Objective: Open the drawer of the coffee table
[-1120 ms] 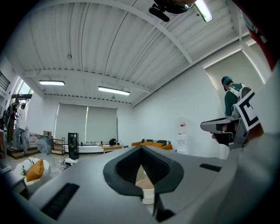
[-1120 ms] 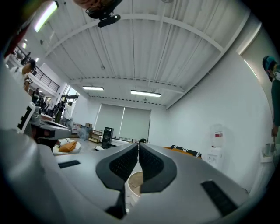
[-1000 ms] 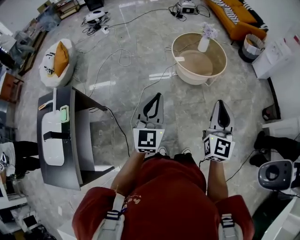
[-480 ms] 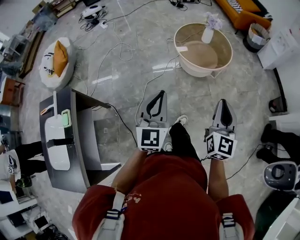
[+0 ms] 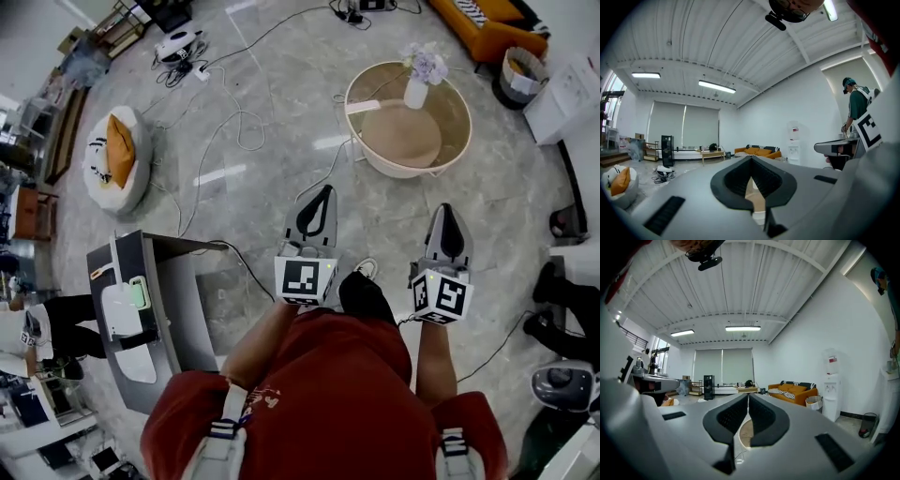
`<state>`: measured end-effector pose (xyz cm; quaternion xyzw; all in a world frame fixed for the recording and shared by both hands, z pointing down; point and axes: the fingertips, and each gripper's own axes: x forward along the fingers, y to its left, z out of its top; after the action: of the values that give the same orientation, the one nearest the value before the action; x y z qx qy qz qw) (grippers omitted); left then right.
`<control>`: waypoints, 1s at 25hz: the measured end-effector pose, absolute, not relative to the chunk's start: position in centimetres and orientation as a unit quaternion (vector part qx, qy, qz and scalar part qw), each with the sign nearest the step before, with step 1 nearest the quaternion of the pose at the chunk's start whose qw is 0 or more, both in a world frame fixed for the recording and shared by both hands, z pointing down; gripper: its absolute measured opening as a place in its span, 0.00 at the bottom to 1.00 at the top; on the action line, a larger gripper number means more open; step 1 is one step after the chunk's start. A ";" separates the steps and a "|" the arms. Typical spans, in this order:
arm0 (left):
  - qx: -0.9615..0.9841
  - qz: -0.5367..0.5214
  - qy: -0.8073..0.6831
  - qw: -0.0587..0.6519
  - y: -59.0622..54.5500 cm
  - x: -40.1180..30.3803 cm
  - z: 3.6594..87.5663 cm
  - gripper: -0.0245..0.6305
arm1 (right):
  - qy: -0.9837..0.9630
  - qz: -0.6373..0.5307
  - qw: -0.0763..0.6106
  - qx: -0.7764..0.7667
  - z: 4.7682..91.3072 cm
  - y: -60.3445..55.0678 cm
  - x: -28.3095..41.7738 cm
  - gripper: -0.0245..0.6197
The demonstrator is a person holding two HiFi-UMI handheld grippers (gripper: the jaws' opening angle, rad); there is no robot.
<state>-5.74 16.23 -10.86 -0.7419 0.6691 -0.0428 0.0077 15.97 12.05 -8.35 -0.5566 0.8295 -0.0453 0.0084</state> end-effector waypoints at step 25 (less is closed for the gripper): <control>-0.816 -0.117 0.564 -0.047 -0.5 -9.7 10.1 0.06 | 0.785 -0.095 -0.086 -0.606 11.1 -0.2 10.2 0.07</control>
<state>-9.71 -0.50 10.11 -0.8162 0.5640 -0.1166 -0.0466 10.20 -0.17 11.09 -0.6056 0.7853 -0.0954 -0.0864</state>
